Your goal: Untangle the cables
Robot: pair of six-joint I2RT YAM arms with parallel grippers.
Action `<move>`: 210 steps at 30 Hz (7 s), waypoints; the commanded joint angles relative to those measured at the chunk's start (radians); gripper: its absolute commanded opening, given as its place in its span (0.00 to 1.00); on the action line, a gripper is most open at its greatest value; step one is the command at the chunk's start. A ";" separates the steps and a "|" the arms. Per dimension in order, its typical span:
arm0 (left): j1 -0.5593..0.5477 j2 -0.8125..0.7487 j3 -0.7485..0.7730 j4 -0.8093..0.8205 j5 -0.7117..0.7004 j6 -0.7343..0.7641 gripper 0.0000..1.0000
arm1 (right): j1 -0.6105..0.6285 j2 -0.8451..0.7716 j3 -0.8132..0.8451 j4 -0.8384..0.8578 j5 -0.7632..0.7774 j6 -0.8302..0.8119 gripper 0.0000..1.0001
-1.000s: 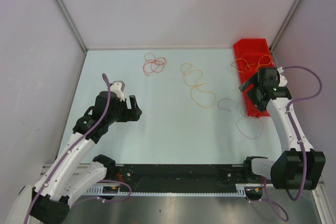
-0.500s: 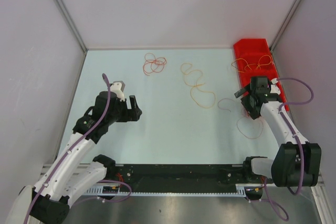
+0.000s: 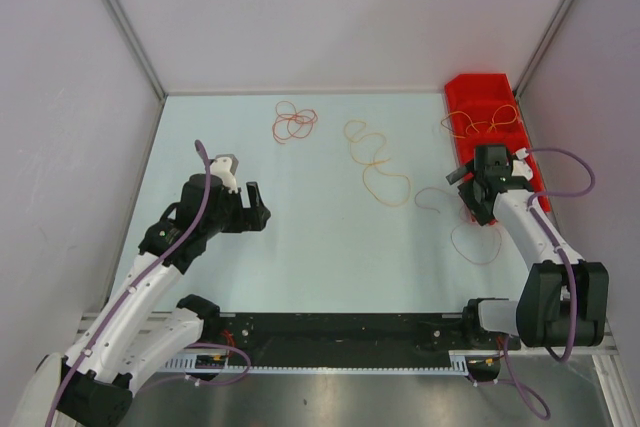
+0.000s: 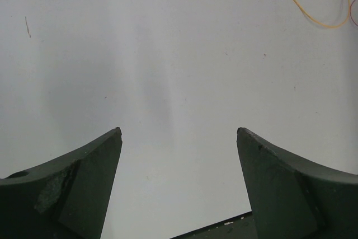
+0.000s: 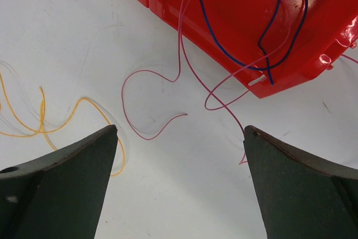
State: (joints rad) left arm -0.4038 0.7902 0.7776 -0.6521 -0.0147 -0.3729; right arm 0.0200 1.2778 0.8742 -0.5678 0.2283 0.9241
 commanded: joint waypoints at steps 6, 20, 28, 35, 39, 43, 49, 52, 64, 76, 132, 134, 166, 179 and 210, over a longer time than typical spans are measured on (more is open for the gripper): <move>-0.006 0.000 -0.005 0.031 0.007 0.009 0.89 | -0.012 -0.089 -0.053 -0.017 0.023 -0.025 1.00; -0.004 0.004 -0.005 0.029 0.007 0.009 0.89 | -0.068 0.005 -0.103 0.138 -0.040 0.015 1.00; -0.004 0.009 -0.005 0.031 0.007 0.008 0.89 | -0.077 0.083 -0.103 0.210 -0.024 0.070 1.00; -0.004 0.009 -0.005 0.029 0.007 0.008 0.89 | -0.058 0.107 -0.103 0.269 0.014 0.134 1.00; -0.004 0.010 -0.006 0.029 0.007 0.008 0.89 | -0.051 0.115 -0.103 0.269 0.020 0.170 1.00; -0.004 0.009 -0.005 0.031 0.007 0.008 0.89 | -0.023 0.108 -0.103 0.241 0.055 0.238 1.00; -0.006 0.003 -0.006 0.034 0.039 0.011 0.89 | 0.066 0.065 -0.103 0.215 0.155 0.341 1.00; -0.006 -0.003 -0.006 0.037 0.042 0.011 0.89 | 0.072 0.052 -0.103 0.223 0.210 0.367 1.00; -0.010 -0.011 -0.008 0.039 0.052 0.012 0.89 | 0.066 0.089 -0.101 0.252 0.264 0.371 0.96; -0.013 -0.005 -0.006 0.035 0.052 0.012 0.89 | 0.075 0.224 -0.057 0.342 0.256 0.351 0.74; -0.017 0.012 0.000 0.016 -0.033 0.000 0.89 | -0.419 0.037 0.071 0.522 -0.246 0.182 0.00; -0.017 0.014 -0.001 0.016 -0.034 -0.001 0.89 | -0.423 0.060 0.071 0.542 -0.268 0.196 0.00; -0.015 0.020 0.000 0.014 -0.037 -0.001 0.89 | -0.519 0.054 -0.054 0.486 -0.282 -0.018 0.00; -0.015 0.017 0.000 0.014 -0.041 -0.003 0.89 | -0.469 0.218 -0.055 0.560 -0.333 -0.027 0.00; -0.015 -0.002 0.000 0.014 -0.041 -0.003 0.89 | -0.624 -0.066 0.066 0.241 -0.497 -0.116 0.83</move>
State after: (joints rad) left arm -0.4149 0.8021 0.7738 -0.6529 -0.0494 -0.3744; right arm -0.6003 1.2308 0.9096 -0.3214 -0.2127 0.8440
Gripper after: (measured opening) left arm 0.887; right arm 0.817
